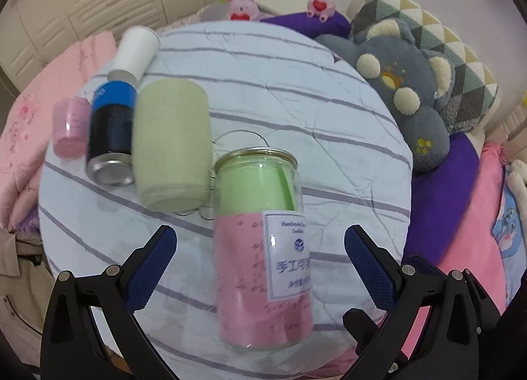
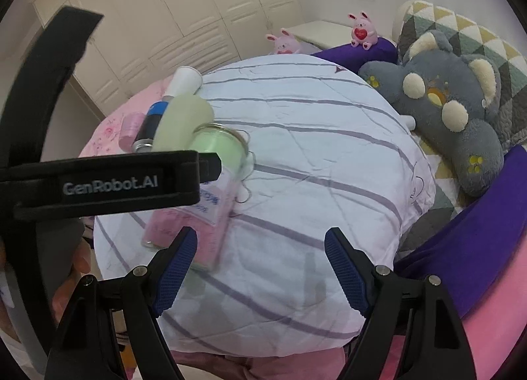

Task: Flip cup upright
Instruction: 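Close the left gripper on the jar while the right gripper releases it, then rotate the held jar with the left gripper until its open end faces up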

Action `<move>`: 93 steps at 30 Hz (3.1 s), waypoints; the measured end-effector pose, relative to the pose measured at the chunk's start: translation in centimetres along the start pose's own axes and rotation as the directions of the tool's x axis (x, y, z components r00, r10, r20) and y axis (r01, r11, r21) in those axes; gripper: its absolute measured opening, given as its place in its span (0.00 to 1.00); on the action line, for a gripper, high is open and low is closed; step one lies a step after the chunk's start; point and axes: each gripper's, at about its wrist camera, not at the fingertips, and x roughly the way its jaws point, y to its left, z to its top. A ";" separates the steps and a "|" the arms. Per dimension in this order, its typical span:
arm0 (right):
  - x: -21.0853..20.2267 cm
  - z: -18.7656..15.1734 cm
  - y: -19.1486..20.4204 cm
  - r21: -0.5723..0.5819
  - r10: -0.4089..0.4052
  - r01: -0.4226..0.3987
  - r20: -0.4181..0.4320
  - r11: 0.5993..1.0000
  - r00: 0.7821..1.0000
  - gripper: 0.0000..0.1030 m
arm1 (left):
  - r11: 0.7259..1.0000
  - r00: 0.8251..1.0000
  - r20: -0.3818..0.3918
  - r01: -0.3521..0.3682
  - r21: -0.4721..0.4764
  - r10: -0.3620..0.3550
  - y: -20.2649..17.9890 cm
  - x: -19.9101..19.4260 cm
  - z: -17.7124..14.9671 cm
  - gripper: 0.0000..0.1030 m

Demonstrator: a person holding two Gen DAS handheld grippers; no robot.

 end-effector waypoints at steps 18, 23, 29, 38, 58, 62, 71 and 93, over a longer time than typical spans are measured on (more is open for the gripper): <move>2.2 1.1 -3.1 0.016 0.065 -0.064 -0.063 0.998 0.996 0.79 | 0.995 0.987 -0.127 -0.097 -0.010 0.095 -1.6 4.2 1.6 0.85; 2.8 1.0 -3.4 0.023 0.067 -0.065 -0.081 0.998 0.994 0.79 | 0.994 0.982 -0.162 -0.105 -0.021 0.100 -1.7 5.0 1.9 0.72; 3.4 1.6 -3.7 0.027 0.070 -0.068 -0.094 0.997 0.993 0.79 | 0.995 0.981 -0.167 -0.102 -0.018 0.098 -1.5 5.1 2.1 0.69; 3.3 1.8 -2.9 0.013 0.073 -0.073 -0.089 0.997 0.993 0.79 | 0.997 0.992 -0.108 -0.071 -0.020 0.068 -1.0 3.9 2.2 0.69; 3.1 1.4 -1.2 0.022 0.183 -0.181 -0.115 0.983 0.976 0.79 | 0.999 0.998 -0.044 -0.051 -0.020 0.050 -0.2 2.1 1.6 0.69; 3.1 1.5 -0.6 0.001 0.200 -0.202 -0.112 0.979 0.973 0.79 | 0.997 0.997 -0.015 -0.070 -0.011 0.070 0.0 1.5 1.6 0.69; 3.4 1.4 0.3 -0.033 0.188 -0.192 -0.103 0.981 0.977 0.79 | 0.998 0.996 0.056 -0.066 -0.018 0.067 0.9 -0.3 1.2 0.69; 4.6 2.8 1.1 -0.088 0.070 -0.076 -0.066 0.993 0.995 0.79 | 0.999 0.987 0.160 -0.019 -0.044 0.026 2.1 -2.0 0.9 0.69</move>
